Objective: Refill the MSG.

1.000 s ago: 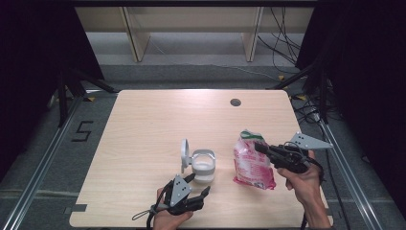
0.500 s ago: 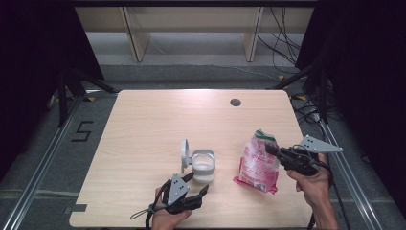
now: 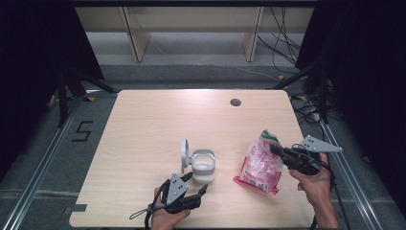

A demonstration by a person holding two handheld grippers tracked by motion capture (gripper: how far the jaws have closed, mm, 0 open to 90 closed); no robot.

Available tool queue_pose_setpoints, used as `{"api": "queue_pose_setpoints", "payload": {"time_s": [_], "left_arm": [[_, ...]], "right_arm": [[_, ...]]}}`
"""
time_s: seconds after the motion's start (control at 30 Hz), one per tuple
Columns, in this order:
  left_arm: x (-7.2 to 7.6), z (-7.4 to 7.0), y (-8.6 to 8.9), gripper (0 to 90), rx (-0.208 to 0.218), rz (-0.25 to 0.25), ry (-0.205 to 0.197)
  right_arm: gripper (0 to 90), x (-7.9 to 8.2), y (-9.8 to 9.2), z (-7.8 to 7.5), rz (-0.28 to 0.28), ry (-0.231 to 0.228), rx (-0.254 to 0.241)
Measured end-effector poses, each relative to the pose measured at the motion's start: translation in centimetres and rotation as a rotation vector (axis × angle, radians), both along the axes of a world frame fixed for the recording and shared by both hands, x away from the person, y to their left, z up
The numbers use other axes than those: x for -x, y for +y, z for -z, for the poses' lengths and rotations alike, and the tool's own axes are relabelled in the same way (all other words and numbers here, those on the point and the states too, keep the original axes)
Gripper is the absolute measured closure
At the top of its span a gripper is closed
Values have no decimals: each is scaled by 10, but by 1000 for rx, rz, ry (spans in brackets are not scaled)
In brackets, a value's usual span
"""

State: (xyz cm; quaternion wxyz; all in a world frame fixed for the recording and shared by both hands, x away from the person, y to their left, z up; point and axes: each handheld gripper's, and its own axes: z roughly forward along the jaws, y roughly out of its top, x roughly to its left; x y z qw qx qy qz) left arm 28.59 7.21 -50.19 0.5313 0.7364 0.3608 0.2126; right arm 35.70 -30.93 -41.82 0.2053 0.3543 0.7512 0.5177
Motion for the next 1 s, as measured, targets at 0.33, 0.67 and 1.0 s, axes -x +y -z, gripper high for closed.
{"api": "queue_pose_setpoints", "payload": {"time_s": [0.33, 0.67, 1.0], "left_arm": [[-1, 0, 3, 340, 0, -2, -7], [-3, -2, 6, 341, -13, 0, -19], [-3, -1, 9, 340, 0, -17, -3]], "right_arm": [[898, -1, -2, 3, 34, 10, 63], [896, -4, -2, 10, 85, 17, 181], [891, -7, -4, 19, 114, 81, 187]]}}
